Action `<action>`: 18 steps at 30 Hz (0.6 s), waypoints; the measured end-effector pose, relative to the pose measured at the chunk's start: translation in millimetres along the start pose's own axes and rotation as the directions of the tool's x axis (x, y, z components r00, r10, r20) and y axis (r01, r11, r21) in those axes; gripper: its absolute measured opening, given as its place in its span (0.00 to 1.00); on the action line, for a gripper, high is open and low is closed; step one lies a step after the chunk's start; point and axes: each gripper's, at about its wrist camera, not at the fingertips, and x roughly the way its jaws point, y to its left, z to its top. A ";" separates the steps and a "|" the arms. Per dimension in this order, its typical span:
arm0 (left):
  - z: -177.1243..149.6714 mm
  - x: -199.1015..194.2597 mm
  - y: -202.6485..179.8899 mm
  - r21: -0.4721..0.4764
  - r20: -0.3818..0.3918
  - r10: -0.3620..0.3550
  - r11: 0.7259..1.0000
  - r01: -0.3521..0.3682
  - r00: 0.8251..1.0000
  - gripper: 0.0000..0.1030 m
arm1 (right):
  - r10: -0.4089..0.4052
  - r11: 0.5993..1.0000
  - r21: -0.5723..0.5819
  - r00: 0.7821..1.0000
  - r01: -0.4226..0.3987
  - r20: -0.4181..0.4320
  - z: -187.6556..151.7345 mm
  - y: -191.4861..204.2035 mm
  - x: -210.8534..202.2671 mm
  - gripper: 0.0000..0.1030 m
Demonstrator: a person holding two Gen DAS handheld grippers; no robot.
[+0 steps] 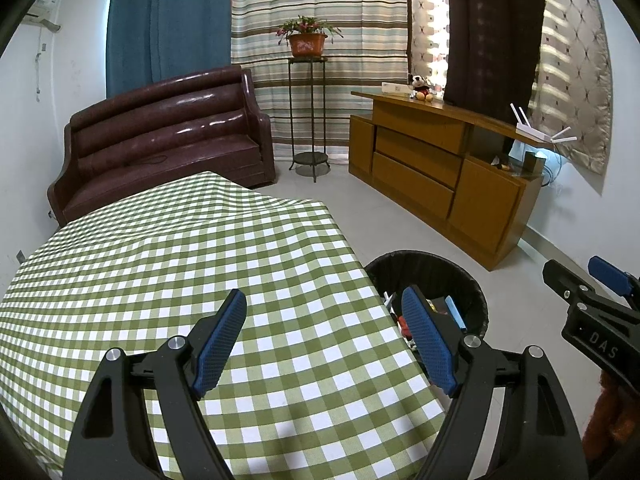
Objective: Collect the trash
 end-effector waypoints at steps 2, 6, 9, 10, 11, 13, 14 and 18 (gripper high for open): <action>-0.6 0.8 -0.6 -0.001 -0.002 0.000 1.000 0.000 1.000 0.75 | 0.000 1.000 0.000 1.000 0.000 -0.001 -0.5 0.1 0.0 0.74; -1.9 1.4 -1.6 -0.002 -0.002 -0.001 1.000 0.001 1.000 0.75 | 0.000 1.000 0.000 1.000 0.000 -0.001 -0.5 0.1 -0.1 0.74; -1.5 1.3 -1.4 0.000 -0.003 -0.001 1.000 0.001 1.000 0.75 | -0.001 1.000 -0.001 1.000 0.001 -0.001 -0.3 0.2 -0.1 0.74; -1.5 1.2 -1.5 0.000 -0.002 -0.001 1.000 0.001 1.000 0.75 | -0.001 1.000 -0.001 1.000 0.001 -0.001 -0.4 0.2 -0.2 0.74; -1.0 1.5 -1.2 -0.001 -0.002 -0.001 1.000 0.001 1.000 0.75 | 0.000 1.000 0.000 1.000 0.000 -0.002 -0.4 0.2 -0.3 0.74; -2.0 1.9 -1.7 -0.001 -0.003 -0.001 1.000 0.001 1.000 0.75 | -0.001 1.000 0.000 1.000 0.001 -0.001 -0.3 0.3 -0.4 0.74; -3.0 2.2 -1.8 0.000 -0.003 -0.001 1.000 0.001 1.000 0.75 | 0.000 1.000 0.000 1.000 0.000 -0.001 0.0 0.1 -0.2 0.74; -2.4 2.1 -1.9 0.000 -0.003 -0.001 1.000 0.001 1.000 0.75 | -0.001 1.000 0.000 1.000 0.001 -0.001 0.0 0.3 -0.2 0.74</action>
